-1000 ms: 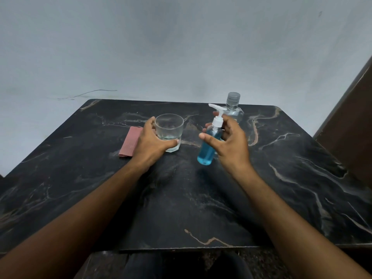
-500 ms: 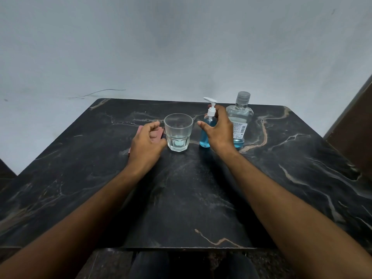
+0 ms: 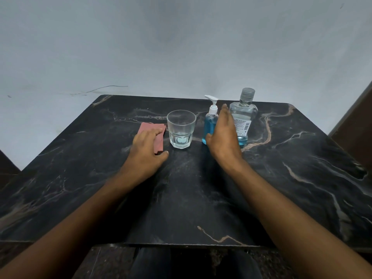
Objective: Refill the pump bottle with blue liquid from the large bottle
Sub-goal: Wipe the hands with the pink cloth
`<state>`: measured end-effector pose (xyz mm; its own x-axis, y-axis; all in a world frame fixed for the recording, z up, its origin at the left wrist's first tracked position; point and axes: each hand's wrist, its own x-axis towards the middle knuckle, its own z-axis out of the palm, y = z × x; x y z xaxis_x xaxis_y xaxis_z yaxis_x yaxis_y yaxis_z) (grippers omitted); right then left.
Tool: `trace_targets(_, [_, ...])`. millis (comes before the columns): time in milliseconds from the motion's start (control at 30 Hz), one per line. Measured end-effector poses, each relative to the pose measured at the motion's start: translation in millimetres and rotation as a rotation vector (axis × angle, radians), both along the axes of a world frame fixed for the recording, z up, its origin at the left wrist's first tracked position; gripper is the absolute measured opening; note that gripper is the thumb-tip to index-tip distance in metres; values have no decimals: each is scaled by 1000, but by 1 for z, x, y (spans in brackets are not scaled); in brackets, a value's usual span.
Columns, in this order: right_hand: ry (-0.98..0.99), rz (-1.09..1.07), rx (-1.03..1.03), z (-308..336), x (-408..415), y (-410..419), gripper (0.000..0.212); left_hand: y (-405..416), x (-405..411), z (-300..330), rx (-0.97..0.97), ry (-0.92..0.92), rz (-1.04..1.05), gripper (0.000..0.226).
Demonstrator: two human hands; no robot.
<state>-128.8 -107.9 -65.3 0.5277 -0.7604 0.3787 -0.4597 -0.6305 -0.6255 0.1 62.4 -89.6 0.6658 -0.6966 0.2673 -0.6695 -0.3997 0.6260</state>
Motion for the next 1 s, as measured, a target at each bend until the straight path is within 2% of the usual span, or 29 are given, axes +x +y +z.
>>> trace_targets(67, [-121,-77,-178,4,-10,22,76,7,0,-2,19,-5,-13,64])
trace_targets(133, [-261,-63,-359,9,-13,40,55,12,1,-2,-27,2,15,60])
trace_targets(200, [-241,115,-296,10,-3,51,34,17,4,-1,-101,13,74,56])
trace_targets(267, [-95,318,-118,8,15,58,21,20,8,-1,-170,40,136,52])
trace_targets(367, [158,498,-116,-4,48,67,26,24,17,-2,-225,71,201,48])
trace_targets(500, [313,502,-106,-17,93,78,37,26,22,-5,-294,48,247,46])
trace_targets(600, [473,428,-77,-31,120,81,72,25,22,-8,-369,-11,268,42])
trace_targets(667, [569,406,-81,-38,128,82,83,25,21,-11,-405,-52,263,39])
trace_targets(800, [684,429,-210,-36,132,76,63,24,20,-15,-419,-87,245,35])
trace_targets(900, [721,536,-272,-24,115,72,48,23,19,-17,-394,-77,210,31])
trace_targets(1000, [758,622,-338,-23,75,86,51,27,16,-13,-388,-32,173,35])
